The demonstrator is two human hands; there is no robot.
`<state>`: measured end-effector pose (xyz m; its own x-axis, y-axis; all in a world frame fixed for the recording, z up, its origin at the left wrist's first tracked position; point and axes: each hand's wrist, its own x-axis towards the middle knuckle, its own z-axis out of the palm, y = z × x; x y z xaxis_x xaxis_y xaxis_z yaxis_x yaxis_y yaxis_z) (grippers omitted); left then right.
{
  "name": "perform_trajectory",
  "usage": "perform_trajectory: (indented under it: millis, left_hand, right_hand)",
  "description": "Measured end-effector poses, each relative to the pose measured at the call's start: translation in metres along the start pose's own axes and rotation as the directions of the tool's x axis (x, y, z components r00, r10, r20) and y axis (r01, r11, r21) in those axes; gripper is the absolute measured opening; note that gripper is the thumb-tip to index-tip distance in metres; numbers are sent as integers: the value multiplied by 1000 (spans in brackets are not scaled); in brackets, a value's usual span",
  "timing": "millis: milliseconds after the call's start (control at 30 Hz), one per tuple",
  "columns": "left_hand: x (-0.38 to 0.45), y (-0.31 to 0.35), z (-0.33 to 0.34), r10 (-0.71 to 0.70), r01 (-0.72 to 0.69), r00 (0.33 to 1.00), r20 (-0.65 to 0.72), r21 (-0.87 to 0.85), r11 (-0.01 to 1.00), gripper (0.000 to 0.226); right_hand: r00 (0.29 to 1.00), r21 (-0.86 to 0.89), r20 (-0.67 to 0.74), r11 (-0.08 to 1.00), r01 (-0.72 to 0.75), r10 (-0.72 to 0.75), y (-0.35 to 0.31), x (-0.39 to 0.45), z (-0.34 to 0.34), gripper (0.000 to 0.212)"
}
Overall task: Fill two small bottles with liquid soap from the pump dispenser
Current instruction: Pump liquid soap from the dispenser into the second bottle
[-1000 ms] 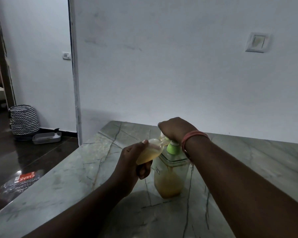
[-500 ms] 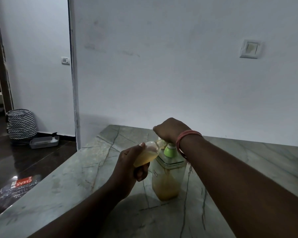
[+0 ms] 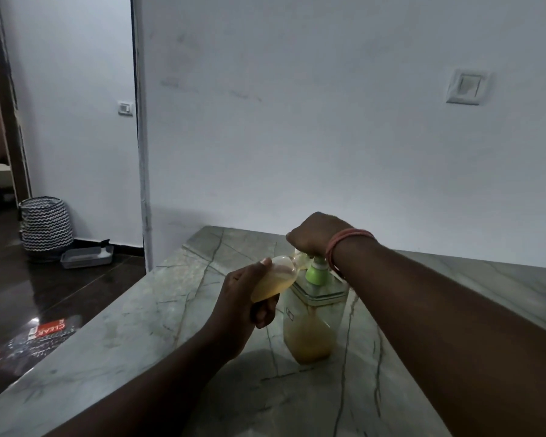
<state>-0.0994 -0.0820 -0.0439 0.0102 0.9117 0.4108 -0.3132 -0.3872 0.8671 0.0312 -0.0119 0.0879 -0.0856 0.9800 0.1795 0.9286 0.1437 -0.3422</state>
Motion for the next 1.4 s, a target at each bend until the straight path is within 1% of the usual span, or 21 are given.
perform_trajectory:
  millis: [67,133,167,267,400,500,600,667,733,833,933,1067,1167,1233,1300,1400]
  left_hand:
    - [1,-1,-1,-4,4,1000,2,7,1000,36]
    - [2,-2,-1,-1,1,1000,1,-1,1000,36]
    - [3,-3,-1,3,-3,1000,8,-10,1000,37]
    - [5,-5,-1,11,-10,999,39,-28,1000,38]
    - [6,-3,1,10,-9,999,34,-46,999,39]
    - [3,0,1,1,0,1000,24,-46,999,39]
    - [1,1,2,-1,1,1000,9,-44,999,39]
    - [2,-1,1,4,-4,1000,4,-33,999,37]
    - [3,-4,0,5,-5,1000,-3,-15,1000,35]
    - [5,-7,0,2,-2,1000,5,-23,1000,37]
    - [7,-6,0,6,-6,1000,11,-21,1000,36]
    - [4,-1,2,5,-4,1000,7,-33,999,36]
    - [3,0,3,3,-3,1000,-11,-42,999,37]
    - [2,-1,2,-5,5,1000,-20,-45,999,37]
    - [3,-4,1,-8,7,1000,-15,-47,999,37]
    - [4,-7,-2,-1,1,1000,2,-49,999,38]
  right_hand:
    - [999,19,-34,1000,22,-22,-1,3,3,19]
    - [1000,108,12,994,23,-24,2,7,8,22]
    - [999,121,39,992,16,-21,4,8,9,23]
    - [996,53,86,999,10,-15,9,8,6,27]
    - [996,44,83,999,20,-24,7,7,3,26]
    - [998,75,61,997,7,-11,5,6,3,23]
    - [1000,32,20,999,16,-17,3,5,0,22]
    - [1000,38,0,999,28,-28,4,7,2,21]
    - [998,48,22,998,52,-53,6,8,7,24]
    - [994,10,73,997,80,-80,8,10,9,28]
    - [993,-14,78,996,86,-85,8,10,6,28]
    - [993,-1,90,997,71,-71,4,5,2,26]
    - [998,18,55,999,41,-42,2,0,-1,21]
    - [999,-3,-4,999,37,-37,2,-2,-1,17]
    - [997,19,-59,999,45,-44,3,-1,2,15]
    - [998,56,0,996,69,-69,6,2,8,23]
